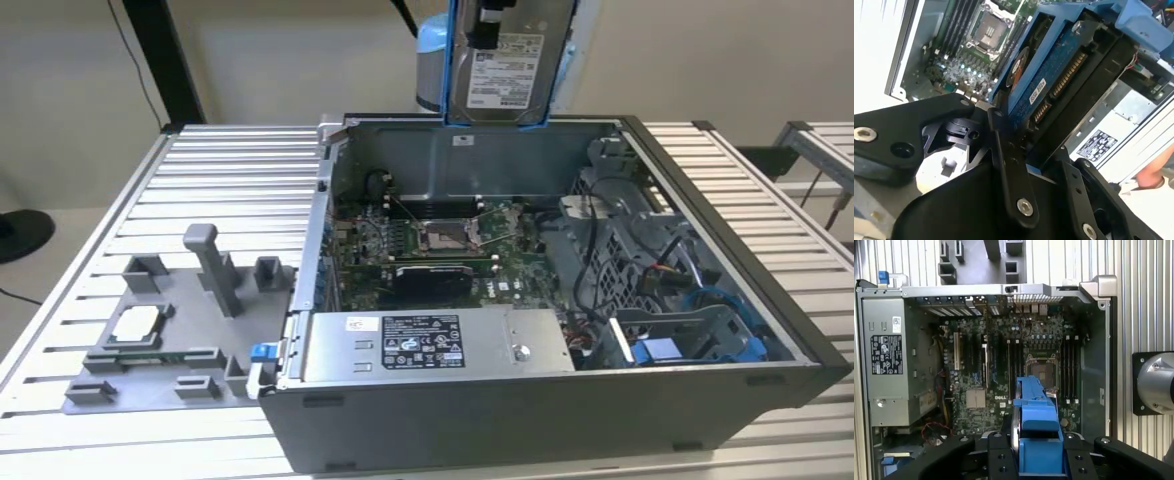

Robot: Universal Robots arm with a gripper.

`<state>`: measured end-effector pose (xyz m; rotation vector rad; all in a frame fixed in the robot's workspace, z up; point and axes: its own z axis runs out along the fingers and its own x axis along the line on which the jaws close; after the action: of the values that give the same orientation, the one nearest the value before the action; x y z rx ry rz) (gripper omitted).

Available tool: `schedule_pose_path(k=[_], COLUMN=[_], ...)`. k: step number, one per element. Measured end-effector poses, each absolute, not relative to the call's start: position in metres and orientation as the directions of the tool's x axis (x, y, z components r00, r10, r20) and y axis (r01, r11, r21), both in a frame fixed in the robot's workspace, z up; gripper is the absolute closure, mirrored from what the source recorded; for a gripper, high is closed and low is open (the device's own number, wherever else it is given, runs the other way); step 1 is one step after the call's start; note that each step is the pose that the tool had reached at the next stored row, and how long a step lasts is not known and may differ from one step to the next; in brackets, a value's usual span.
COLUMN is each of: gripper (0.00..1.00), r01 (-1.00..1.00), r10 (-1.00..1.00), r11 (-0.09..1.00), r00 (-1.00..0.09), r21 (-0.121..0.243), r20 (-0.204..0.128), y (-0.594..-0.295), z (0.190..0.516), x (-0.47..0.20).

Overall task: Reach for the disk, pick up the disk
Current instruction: 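Pick up the disk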

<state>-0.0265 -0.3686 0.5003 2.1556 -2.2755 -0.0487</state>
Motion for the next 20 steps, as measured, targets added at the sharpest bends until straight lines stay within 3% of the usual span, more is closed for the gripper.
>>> schedule_pose_path(k=[20], gripper=[1.00], r01=[-0.998], r10=[-0.998], r11=[0.054], r00=[-0.054], r21=[0.027], r20=[-0.016], y=[-0.369], z=[0.500], x=[0.031])
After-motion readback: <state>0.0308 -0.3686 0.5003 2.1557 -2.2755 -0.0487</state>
